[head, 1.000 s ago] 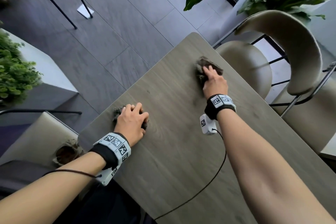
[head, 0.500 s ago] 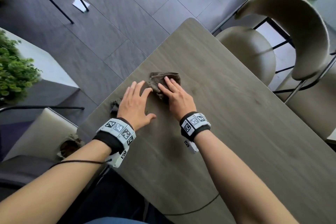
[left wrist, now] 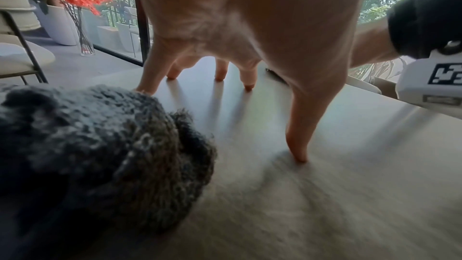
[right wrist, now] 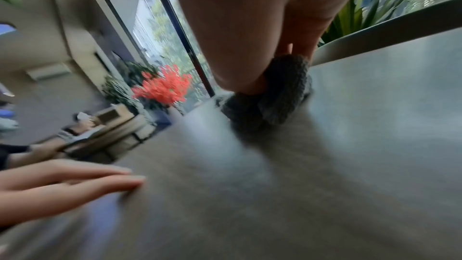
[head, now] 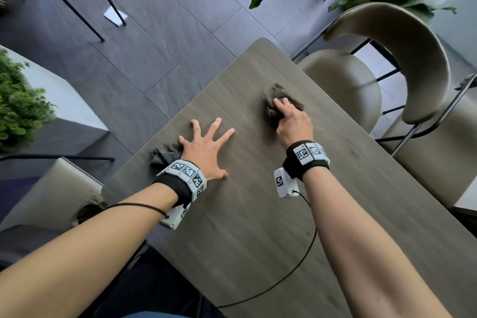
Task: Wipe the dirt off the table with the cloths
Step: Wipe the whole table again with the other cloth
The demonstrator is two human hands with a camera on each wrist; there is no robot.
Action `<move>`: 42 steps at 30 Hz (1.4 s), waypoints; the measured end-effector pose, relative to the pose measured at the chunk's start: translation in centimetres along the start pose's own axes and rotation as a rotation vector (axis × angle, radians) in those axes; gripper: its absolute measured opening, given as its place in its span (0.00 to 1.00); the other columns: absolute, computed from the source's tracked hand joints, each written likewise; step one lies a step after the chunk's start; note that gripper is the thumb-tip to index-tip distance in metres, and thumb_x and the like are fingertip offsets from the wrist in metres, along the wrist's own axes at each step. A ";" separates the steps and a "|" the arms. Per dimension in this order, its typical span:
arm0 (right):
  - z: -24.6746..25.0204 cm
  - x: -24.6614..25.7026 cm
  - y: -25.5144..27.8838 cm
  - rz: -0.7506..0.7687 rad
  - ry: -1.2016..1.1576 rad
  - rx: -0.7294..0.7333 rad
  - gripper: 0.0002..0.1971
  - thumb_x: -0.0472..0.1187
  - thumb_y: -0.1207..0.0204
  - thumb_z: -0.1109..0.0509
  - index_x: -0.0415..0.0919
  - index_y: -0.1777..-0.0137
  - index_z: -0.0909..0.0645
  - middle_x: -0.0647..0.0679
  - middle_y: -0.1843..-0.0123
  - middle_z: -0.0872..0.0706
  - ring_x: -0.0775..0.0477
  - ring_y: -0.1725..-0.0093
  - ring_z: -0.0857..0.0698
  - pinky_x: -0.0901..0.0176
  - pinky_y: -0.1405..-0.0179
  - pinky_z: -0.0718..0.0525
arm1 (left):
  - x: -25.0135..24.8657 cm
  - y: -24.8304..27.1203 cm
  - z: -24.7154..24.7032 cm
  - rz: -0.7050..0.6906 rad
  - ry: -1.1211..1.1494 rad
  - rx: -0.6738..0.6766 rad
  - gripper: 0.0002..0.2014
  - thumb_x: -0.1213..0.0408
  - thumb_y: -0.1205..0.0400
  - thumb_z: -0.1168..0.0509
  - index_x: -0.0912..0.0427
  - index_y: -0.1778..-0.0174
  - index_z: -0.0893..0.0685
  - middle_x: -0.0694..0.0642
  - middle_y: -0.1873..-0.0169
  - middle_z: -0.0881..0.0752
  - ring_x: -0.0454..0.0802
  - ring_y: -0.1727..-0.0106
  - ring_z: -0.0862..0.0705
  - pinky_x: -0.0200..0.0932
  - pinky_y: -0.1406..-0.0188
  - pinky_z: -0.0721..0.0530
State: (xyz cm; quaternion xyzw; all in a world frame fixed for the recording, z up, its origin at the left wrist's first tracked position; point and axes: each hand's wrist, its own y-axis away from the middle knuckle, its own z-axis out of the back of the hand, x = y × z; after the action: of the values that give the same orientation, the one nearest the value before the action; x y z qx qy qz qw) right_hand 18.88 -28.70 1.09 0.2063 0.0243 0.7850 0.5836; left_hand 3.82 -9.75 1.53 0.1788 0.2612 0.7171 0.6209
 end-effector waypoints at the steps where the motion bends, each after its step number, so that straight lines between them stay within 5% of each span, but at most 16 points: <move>1: -0.3 1.0 0.7 0.069 -0.024 -0.023 0.34 0.28 0.27 0.40 0.57 0.23 0.27 0.52 0.19 0.30 0.41 0.26 0.24 0.47 0.33 0.22 | 0.0 0.0 0.1 -0.001 -0.009 0.002 0.60 0.28 0.34 0.27 0.30 0.15 0.61 0.46 0.14 0.64 0.74 0.17 0.56 0.80 0.32 0.28; 6: -4.7 4.6 6.1 0.359 0.016 0.131 0.34 0.28 0.22 0.42 0.51 0.17 0.37 0.52 0.15 0.39 0.48 0.16 0.40 0.53 0.28 0.26 | 0.0 -0.1 0.2 0.010 -0.035 0.025 0.55 0.27 0.36 0.27 0.37 0.15 0.45 0.47 0.15 0.61 0.72 0.17 0.55 0.80 0.33 0.27; 9: -5.4 2.8 6.3 0.347 -0.002 0.100 0.38 0.25 0.24 0.41 0.56 0.17 0.38 0.57 0.15 0.40 0.54 0.16 0.41 0.56 0.33 0.22 | -0.1 -0.2 0.0 0.012 -0.046 0.020 0.55 0.26 0.36 0.28 0.36 0.15 0.46 0.47 0.15 0.63 0.73 0.17 0.55 0.80 0.33 0.27; 11: -4.9 0.9 5.5 0.330 0.011 0.073 0.38 0.24 0.24 0.41 0.58 0.18 0.36 0.58 0.16 0.38 0.55 0.17 0.39 0.56 0.32 0.20 | -0.2 -0.1 -0.1 0.013 -0.061 0.016 0.58 0.26 0.35 0.30 0.33 0.14 0.54 0.46 0.14 0.64 0.73 0.17 0.55 0.79 0.32 0.28; 17: -2.0 -4.9 2.6 0.103 -0.022 -0.032 0.40 0.22 0.27 0.44 0.59 0.19 0.34 0.56 0.15 0.40 0.53 0.17 0.40 0.56 0.30 0.26 | -0.2 0.2 -0.3 0.013 -0.041 0.000 0.59 0.26 0.34 0.30 0.28 0.16 0.65 0.44 0.14 0.65 0.72 0.16 0.57 0.79 0.30 0.29; 22: -0.2 -6.3 1.4 0.010 -0.157 -0.216 0.32 0.23 0.28 0.41 0.51 0.27 0.21 0.46 0.24 0.23 0.43 0.27 0.22 0.50 0.29 0.23 | -0.3 0.1 -0.2 0.021 -0.008 0.015 0.60 0.27 0.34 0.28 0.28 0.16 0.64 0.43 0.14 0.65 0.72 0.16 0.58 0.81 0.29 0.31; 25: -1.0 -3.7 4.2 0.194 -0.188 -0.245 0.28 0.27 0.25 0.42 0.49 0.29 0.18 0.45 0.26 0.20 0.43 0.29 0.19 0.55 0.29 0.24 | -0.4 0.1 -0.5 0.024 -0.020 0.007 0.60 0.28 0.34 0.29 0.29 0.16 0.64 0.44 0.14 0.65 0.73 0.16 0.59 0.82 0.30 0.32; 27: -3.2 -0.9 7.6 0.369 -0.226 -0.099 0.24 0.32 0.19 0.46 0.48 0.29 0.18 0.45 0.25 0.21 0.43 0.27 0.21 0.54 0.28 0.23 | -0.4 0.0 -0.5 0.021 -0.034 0.002 0.59 0.29 0.33 0.28 0.30 0.15 0.63 0.45 0.14 0.64 0.74 0.16 0.58 0.82 0.30 0.31; 29: -5.8 1.1 11.1 0.499 -0.143 0.112 0.28 0.28 0.23 0.40 0.50 0.25 0.23 0.44 0.20 0.28 0.41 0.21 0.29 0.48 0.25 0.26 | -0.3 -0.1 -0.5 0.012 -0.043 -0.001 0.58 0.32 0.32 0.28 0.31 0.15 0.62 0.46 0.14 0.64 0.74 0.16 0.58 0.82 0.31 0.31; 32: -7.3 0.3 13.2 0.564 -0.071 0.091 0.34 0.24 0.28 0.35 0.51 0.23 0.26 0.44 0.18 0.31 0.41 0.20 0.32 0.50 0.21 0.34 | -0.2 -0.1 -0.4 0.011 -0.041 0.002 0.59 0.31 0.33 0.27 0.29 0.15 0.62 0.45 0.14 0.62 0.73 0.16 0.57 0.82 0.31 0.30; 37: -4.9 -5.9 9.4 0.263 -0.074 -0.078 0.40 0.19 0.32 0.39 0.55 0.24 0.25 0.49 0.19 0.30 0.45 0.21 0.29 0.55 0.28 0.25 | -0.3 0.0 -0.4 0.022 0.017 0.020 0.60 0.29 0.35 0.26 0.27 0.15 0.61 0.42 0.14 0.62 0.71 0.15 0.58 0.83 0.29 0.33; 42: -0.4 -10.3 6.3 -0.001 0.018 -0.085 0.36 0.24 0.27 0.42 0.58 0.24 0.26 0.53 0.19 0.30 0.51 0.21 0.29 0.55 0.29 0.26 | -0.3 0.2 -0.1 0.026 0.017 0.023 0.60 0.29 0.35 0.26 0.27 0.16 0.62 0.42 0.14 0.63 0.71 0.15 0.59 0.83 0.28 0.34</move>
State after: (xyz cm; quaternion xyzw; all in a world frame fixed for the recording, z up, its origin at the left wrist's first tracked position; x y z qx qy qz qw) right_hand 15.42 -40.15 -0.56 0.1744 -0.0039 0.7869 0.5920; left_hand 3.61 -10.06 1.58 0.1832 0.2724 0.7236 0.6071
